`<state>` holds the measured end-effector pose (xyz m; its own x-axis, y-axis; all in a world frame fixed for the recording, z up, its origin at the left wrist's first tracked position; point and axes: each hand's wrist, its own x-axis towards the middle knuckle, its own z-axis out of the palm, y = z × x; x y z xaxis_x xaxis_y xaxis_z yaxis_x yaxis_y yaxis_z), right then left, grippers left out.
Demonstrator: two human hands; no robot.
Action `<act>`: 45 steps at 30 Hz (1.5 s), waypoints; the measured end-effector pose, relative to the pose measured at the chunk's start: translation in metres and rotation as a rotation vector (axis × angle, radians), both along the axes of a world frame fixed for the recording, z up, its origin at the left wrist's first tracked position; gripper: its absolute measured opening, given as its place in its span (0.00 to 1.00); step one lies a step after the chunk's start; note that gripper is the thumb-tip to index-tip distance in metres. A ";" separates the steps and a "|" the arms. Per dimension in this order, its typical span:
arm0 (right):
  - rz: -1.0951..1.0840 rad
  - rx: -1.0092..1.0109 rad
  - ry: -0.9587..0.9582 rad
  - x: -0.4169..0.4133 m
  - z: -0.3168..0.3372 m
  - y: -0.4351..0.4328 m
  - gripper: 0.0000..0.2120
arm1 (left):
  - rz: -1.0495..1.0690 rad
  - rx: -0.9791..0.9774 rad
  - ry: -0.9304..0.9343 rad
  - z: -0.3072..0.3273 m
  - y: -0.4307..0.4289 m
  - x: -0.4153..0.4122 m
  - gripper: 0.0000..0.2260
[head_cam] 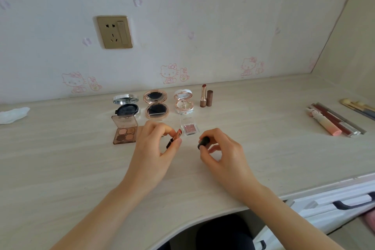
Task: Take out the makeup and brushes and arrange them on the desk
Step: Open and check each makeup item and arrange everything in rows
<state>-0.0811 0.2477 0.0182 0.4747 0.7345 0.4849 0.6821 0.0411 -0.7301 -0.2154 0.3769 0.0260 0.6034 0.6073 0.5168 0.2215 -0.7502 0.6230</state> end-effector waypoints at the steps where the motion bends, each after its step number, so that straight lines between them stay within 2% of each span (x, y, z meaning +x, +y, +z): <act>1: -0.006 -0.003 0.102 0.002 0.002 0.000 0.07 | 0.002 0.004 0.006 0.002 0.000 0.002 0.04; 3: -0.019 -0.012 0.270 0.008 0.005 0.000 0.06 | -0.005 -0.005 0.021 0.006 -0.003 0.007 0.05; 5: -0.017 -0.045 0.301 0.016 0.007 -0.001 0.06 | -0.027 -0.025 0.033 0.013 -0.004 0.014 0.05; 15: -0.158 -0.171 0.156 0.095 0.020 0.015 0.03 | -0.061 0.004 0.157 0.056 0.012 0.095 0.03; 19: -0.180 -0.228 0.100 0.121 0.014 0.031 0.06 | -0.019 0.030 0.289 0.055 0.028 0.134 0.03; 26: -0.160 -0.308 0.052 0.140 0.002 0.057 0.05 | 0.074 0.122 0.512 0.036 0.045 0.169 0.03; 30: -0.113 -0.314 0.022 0.143 -0.003 0.066 0.06 | 0.103 0.151 0.522 0.028 0.049 0.176 0.03; 45: -0.150 -0.357 -0.017 0.154 -0.003 0.091 0.08 | 0.213 0.135 0.616 0.029 0.057 0.187 0.07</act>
<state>0.0732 0.3390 0.0148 0.5834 0.7818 0.2202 0.6737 -0.3144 -0.6688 -0.0288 0.4335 0.0550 0.6870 0.7000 0.1953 0.6589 -0.7133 0.2390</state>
